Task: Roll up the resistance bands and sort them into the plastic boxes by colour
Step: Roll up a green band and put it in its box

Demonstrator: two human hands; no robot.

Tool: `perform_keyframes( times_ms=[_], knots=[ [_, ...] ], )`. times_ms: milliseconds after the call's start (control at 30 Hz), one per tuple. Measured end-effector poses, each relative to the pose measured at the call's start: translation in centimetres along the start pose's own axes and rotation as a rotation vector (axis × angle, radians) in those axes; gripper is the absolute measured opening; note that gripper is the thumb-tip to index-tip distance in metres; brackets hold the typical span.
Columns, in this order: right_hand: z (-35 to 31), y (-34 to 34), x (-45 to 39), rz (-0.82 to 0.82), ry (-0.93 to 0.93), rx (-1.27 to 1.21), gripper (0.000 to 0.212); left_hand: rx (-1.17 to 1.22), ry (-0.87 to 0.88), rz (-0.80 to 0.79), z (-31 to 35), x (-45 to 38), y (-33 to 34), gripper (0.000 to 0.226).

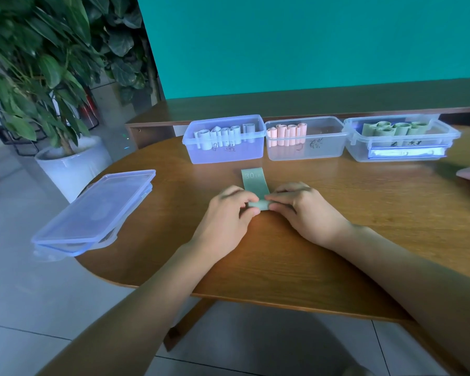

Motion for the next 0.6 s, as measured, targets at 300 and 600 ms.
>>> perform_keyframes(
  times_ms=[300, 600],
  knots=[
    [0.2, 0.1, -0.2, 0.012, 0.038, 0.035, 0.029, -0.030, 0.005, 0.003, -0.9, -1.1, 0.7, 0.023],
    [2.3, 1.3, -1.8, -0.113, 0.161, 0.037, 0.044, -0.029, 0.001, 0.004, -0.9, -1.8, 0.8, 0.023]
  ],
)
Point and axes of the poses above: each hand's wrist, its own x-axis away from the middle knuckle, its own y-axis out of the palm, z = x × y, the point moved 6 cm from there along -x, towards the middle knuckle, and after that the axes turned 6 degrees about -x, right-handed, at the moved point
